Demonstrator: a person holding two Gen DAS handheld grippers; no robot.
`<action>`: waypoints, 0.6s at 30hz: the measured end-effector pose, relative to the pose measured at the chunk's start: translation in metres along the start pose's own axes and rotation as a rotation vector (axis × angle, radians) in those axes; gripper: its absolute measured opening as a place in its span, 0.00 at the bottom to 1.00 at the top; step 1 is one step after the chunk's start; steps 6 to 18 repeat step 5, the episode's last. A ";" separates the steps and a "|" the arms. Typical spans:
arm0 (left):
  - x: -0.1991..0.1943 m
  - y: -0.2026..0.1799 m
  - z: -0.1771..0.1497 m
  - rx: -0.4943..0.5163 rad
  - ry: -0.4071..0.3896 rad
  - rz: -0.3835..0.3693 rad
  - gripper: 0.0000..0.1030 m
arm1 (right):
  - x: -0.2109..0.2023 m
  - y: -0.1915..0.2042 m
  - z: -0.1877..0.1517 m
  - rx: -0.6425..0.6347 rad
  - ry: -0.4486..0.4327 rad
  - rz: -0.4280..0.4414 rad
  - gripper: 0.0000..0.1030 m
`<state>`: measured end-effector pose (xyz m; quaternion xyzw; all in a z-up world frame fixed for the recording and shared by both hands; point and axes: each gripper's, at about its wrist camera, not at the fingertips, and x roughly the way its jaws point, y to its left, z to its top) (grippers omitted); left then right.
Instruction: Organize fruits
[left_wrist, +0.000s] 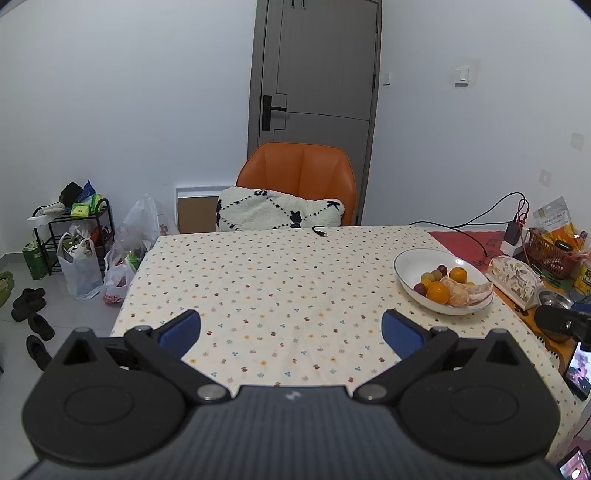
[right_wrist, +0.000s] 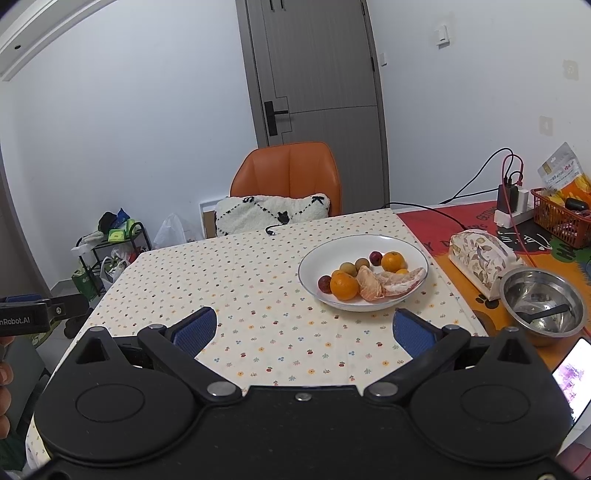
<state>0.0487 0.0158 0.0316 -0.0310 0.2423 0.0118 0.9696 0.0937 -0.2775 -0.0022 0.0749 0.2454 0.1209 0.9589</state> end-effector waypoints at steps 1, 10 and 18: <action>0.000 0.000 0.000 -0.001 0.000 -0.003 1.00 | 0.000 0.000 0.000 0.000 0.001 0.000 1.00; 0.000 0.000 0.000 0.000 0.002 -0.006 1.00 | 0.001 -0.001 -0.001 0.000 0.003 -0.003 1.00; 0.000 0.000 0.000 0.000 0.002 -0.006 1.00 | 0.001 -0.001 -0.001 0.000 0.003 -0.003 1.00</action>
